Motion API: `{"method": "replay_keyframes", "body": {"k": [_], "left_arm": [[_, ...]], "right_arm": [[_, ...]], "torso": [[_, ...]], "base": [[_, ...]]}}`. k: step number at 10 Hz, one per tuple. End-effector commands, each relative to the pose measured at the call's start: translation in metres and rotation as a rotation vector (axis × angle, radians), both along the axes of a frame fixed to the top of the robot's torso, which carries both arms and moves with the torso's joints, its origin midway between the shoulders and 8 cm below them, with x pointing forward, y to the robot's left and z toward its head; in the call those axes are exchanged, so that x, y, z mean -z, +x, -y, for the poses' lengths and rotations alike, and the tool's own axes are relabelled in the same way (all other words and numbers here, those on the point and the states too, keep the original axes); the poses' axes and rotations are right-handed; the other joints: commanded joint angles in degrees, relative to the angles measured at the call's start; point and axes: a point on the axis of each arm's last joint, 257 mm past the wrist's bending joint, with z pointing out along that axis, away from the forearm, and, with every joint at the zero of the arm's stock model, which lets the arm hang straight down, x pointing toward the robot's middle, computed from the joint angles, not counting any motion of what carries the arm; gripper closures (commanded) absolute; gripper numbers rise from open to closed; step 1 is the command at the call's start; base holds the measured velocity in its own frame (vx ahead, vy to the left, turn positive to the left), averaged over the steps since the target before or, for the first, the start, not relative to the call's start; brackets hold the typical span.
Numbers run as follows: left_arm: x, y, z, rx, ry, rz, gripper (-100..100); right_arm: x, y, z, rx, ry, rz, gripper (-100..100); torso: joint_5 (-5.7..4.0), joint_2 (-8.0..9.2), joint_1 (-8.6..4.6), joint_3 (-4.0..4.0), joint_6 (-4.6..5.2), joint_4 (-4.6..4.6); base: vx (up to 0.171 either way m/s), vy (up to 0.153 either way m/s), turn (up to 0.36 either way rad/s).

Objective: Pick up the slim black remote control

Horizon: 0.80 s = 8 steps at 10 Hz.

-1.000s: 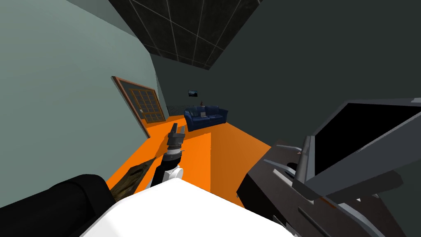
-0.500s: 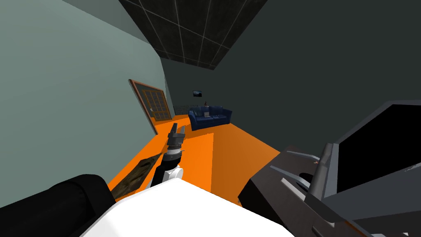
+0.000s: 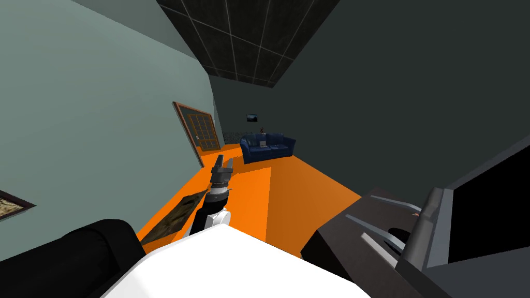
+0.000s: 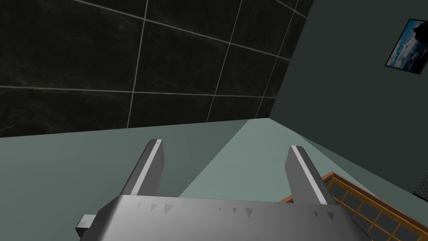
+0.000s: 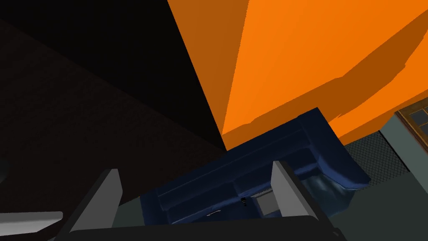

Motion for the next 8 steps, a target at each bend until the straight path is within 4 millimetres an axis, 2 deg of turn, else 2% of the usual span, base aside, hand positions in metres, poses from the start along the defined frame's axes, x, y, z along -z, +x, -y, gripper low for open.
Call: {"method": "replay_keyframes", "body": {"k": [1,2,5,6,8], "left_arm": [[0.000,0.000,0.000,0.000,0.000,0.000,0],[0.000,0.000,0.000,0.000,0.000,0.000,0],[0.000,0.000,0.000,0.000,0.000,0.000,0],[0.000,0.000,0.000,0.000,0.000,0.000,0],[0.000,0.000,0.000,0.000,0.000,0.000,0]], "right_arm": [[0.007,-0.015,0.022,-0.031,-0.068,-0.042,-100],[0.012,-0.027,0.038,-0.060,-0.120,-0.076,-100],[0.021,-0.050,0.066,-0.115,-0.211,-0.139,-100],[0.021,-0.050,0.066,-0.115,-0.211,-0.139,-100],[0.029,-0.069,0.084,-0.168,-0.280,-0.192,-100]], "torso": [[0.00,0.00,0.00,0.00,0.00,0.00],[0.00,-0.02,-0.05,-0.01,-0.03,0.00],[-0.06,-0.06,-0.20,-0.03,0.00,-0.01],[-0.02,-0.06,-0.09,-0.03,-0.02,-0.01],[-0.01,-0.01,-0.06,-0.01,-0.01,0.00]], "base": [[0.019,-0.050,0.130],[0.026,-0.092,0.212],[0.025,-0.089,0.141],[0.013,-0.044,0.064],[0.012,-0.068,0.142]]}}
